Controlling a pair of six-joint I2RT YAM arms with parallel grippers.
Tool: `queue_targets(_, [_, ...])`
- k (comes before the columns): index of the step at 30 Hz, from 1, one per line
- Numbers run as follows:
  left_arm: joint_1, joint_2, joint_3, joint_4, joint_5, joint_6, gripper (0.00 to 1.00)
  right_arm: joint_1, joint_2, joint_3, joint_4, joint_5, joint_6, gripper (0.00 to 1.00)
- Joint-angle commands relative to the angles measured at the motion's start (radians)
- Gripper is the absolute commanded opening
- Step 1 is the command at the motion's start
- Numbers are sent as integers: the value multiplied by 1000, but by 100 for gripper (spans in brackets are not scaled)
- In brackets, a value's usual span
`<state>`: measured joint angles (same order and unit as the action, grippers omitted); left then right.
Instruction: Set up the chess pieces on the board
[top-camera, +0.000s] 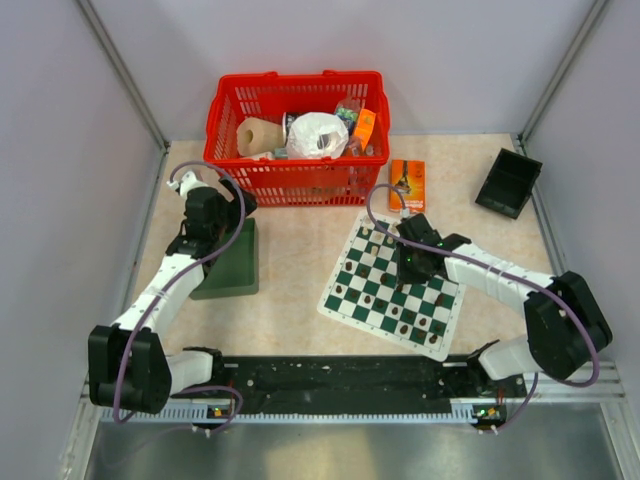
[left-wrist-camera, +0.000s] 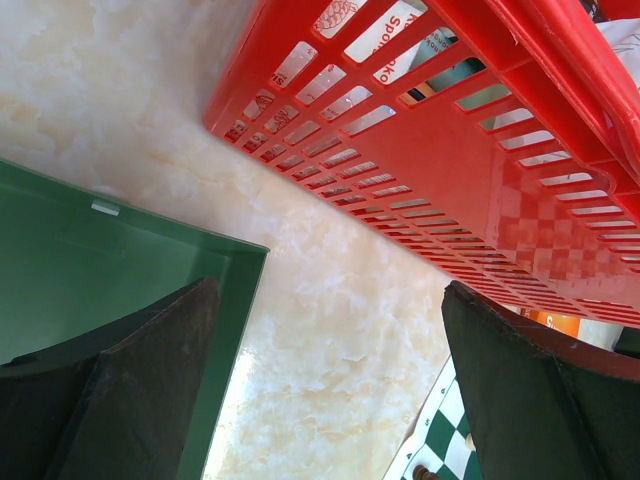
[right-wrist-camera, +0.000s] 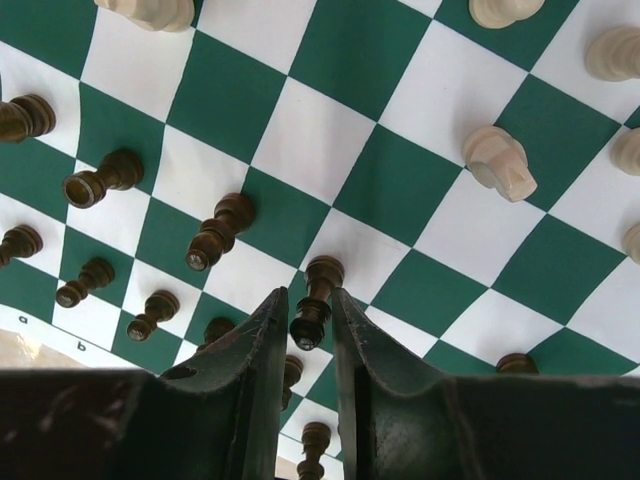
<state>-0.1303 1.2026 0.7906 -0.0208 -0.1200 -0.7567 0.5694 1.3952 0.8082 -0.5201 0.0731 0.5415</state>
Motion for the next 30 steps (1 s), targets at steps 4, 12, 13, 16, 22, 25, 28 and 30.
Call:
queue_targets(4, [8,-6,9,44,-4,11,99,20,2,65,-3,2,-17,21])
queue_targets(12, [8,-12,6,44,-6,11,99,37,-33,89,-37,16,-20,14])
queue_targets(13, [8,-14,7,42,-6,11,99,38,-41,95,-49,20,-20,14])
queue_targets(16, [8,-17,9,42,-4,11,99,52,-65,112,-83,25,-23,13])
queue_targets(22, [8,-21,6,41,-4,10,99,115,-171,97,-109,5,-18,13])
queue_targets(25, [8,-28,4,39,-6,10,99,144,-220,71,-129,-9,4,13])
queue_targets(28, [8,-29,1,41,-6,7,99,179,-281,39,-141,-4,29,13])
queue_targets(30, [8,-29,1,42,-3,7,99,207,-314,26,-149,2,34,13])
